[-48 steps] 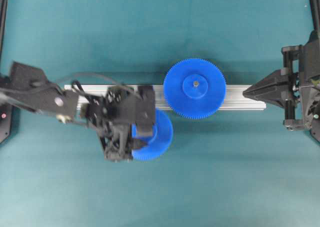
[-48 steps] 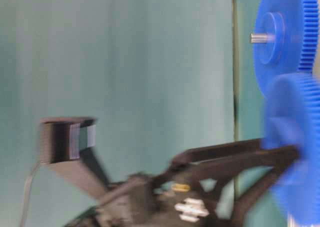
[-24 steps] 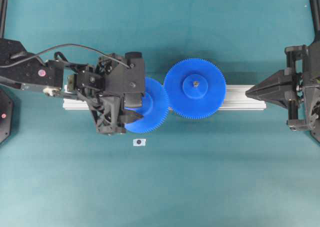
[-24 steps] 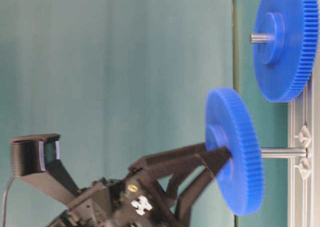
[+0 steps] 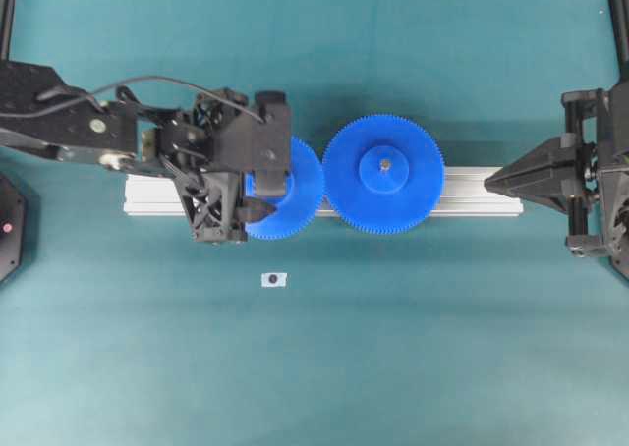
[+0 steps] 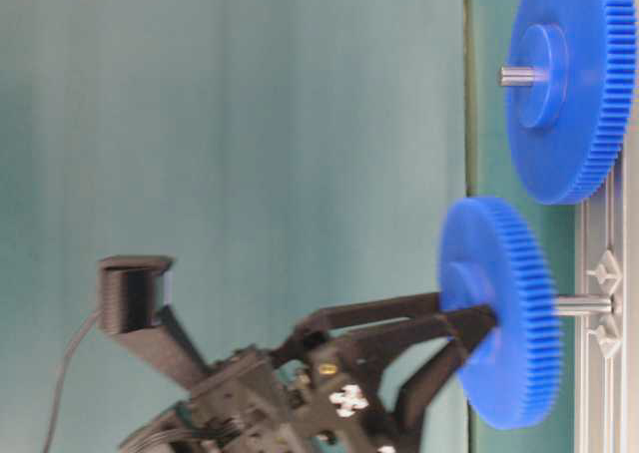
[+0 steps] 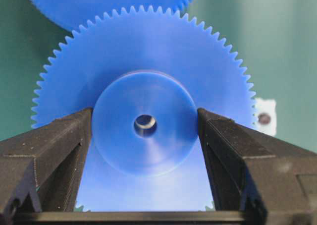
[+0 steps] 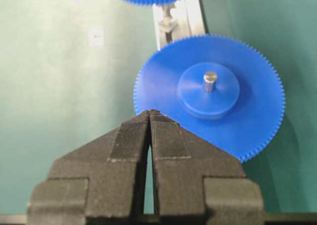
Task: Insert the small gear onto the shaft.
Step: 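Lift the small gear and carry it toward the empty shaft, then align the small gear's hole above the shaft beside the large gear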
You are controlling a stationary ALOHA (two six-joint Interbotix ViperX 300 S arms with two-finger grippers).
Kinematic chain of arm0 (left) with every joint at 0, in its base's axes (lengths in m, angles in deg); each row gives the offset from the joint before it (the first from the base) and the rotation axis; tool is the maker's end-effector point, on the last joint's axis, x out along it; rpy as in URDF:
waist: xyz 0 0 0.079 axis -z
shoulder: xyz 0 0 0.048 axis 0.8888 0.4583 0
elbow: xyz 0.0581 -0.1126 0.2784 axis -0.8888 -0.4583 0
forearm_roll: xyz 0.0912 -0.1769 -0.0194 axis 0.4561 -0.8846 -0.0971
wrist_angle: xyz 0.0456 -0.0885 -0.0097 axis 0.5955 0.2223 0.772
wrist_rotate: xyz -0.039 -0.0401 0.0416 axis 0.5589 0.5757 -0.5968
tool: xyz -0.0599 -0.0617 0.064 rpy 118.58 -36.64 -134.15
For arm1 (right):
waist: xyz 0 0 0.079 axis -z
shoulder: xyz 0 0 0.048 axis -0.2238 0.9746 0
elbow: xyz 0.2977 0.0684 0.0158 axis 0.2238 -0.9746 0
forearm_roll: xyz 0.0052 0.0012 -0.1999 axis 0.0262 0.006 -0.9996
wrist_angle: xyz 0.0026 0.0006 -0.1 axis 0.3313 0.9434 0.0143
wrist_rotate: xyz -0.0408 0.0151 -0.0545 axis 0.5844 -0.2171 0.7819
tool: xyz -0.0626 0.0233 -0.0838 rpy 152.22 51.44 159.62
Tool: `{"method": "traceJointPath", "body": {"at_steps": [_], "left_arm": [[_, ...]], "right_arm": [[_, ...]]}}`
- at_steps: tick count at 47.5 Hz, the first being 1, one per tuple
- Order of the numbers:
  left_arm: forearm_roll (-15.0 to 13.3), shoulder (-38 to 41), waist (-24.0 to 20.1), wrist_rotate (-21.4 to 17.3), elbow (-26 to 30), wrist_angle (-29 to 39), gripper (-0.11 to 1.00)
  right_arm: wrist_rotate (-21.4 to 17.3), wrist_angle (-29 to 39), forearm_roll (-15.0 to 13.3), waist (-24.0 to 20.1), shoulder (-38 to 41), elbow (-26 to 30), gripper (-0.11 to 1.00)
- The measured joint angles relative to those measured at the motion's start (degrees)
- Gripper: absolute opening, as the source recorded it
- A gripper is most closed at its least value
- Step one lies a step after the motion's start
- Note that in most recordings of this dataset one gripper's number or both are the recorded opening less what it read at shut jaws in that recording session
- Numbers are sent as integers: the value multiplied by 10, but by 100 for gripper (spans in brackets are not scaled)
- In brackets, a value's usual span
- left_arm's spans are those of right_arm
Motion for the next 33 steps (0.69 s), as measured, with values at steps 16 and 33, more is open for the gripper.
{"method": "traceJointPath", "body": {"at_steps": [16,33], "left_arm": [[0,22,1,-5,7,-2,72],[1,28,0,-7,11,11,72]], "right_arm": [[-1,0,0,0,-1,0,5],[-1,0,0,0,-1,-1,5]]}}
